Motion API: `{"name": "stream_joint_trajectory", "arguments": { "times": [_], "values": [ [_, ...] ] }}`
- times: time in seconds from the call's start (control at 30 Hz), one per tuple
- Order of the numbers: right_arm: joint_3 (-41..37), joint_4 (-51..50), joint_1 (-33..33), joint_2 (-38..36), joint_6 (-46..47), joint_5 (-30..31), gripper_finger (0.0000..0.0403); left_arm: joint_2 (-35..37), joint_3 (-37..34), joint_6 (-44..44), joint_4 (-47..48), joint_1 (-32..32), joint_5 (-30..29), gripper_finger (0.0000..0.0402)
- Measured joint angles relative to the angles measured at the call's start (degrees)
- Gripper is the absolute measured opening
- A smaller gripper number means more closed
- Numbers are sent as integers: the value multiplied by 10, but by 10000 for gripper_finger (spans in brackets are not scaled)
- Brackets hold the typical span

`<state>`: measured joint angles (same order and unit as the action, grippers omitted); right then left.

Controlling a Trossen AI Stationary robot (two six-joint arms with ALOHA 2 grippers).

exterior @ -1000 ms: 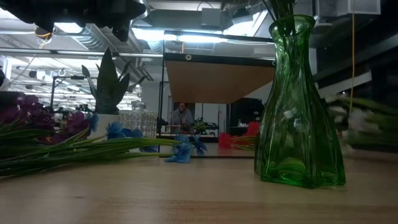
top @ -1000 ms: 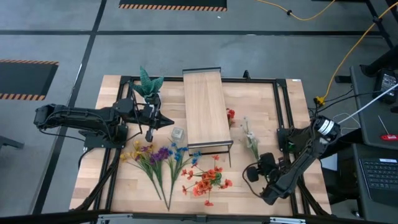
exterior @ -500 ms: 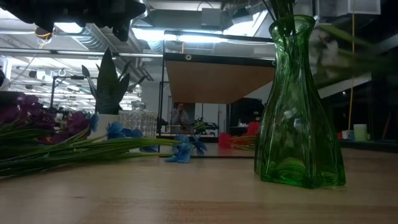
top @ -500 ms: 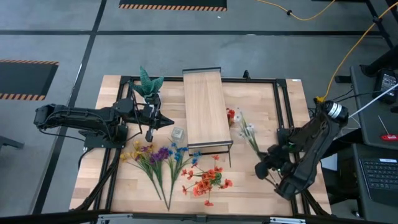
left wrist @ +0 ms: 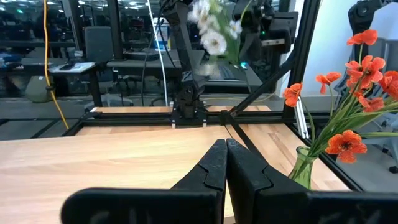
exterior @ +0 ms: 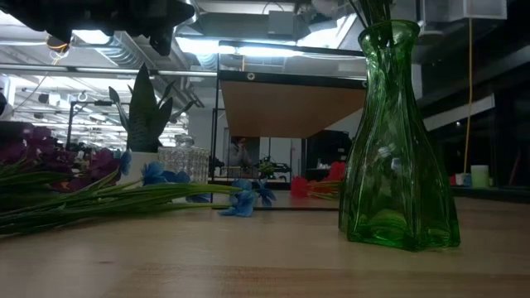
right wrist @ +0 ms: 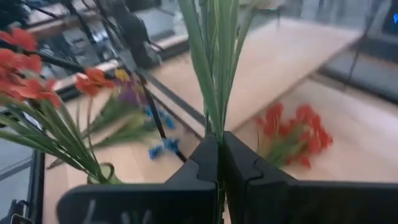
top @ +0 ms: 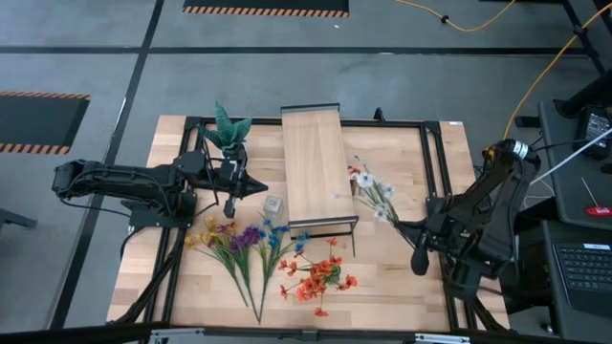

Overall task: Pick and place flowers into a vace then onto a shelf
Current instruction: Put the white flowers into the green vase

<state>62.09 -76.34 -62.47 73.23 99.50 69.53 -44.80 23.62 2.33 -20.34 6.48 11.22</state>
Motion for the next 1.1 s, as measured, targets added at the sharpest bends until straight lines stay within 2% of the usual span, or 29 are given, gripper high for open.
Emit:
{"name": "stream_joint_trajectory", "arguments": {
  "times": [0.13,0.3,0.53,0.63,0.77,0.9,0.97,1.1],
  "values": [
    [-17,16,-10,-2,-8,54,4,0,0,0,0,0,0,3],
    [-72,107,-20,7,-10,146,4,0,0,0,0,0,0,3],
    [-132,230,-20,8,-44,165,4,0,0,0,0,0,0,3],
    [-136,243,-20,8,-58,126,4,0,0,0,0,0,-1,3],
    [-122,275,-22,8,-99,2,4,0,0,0,-1,0,-1,3],
    [-122,362,-22,4,-185,-85,4,0,0,-1,-8,0,-1,3],
    [-129,434,-22,4,-253,-108,4,0,0,0,-12,0,-1,3],
    [-157,578,-22,4,-399,-115,4,0,0,0,-23,0,-1,3]
  ]
}}
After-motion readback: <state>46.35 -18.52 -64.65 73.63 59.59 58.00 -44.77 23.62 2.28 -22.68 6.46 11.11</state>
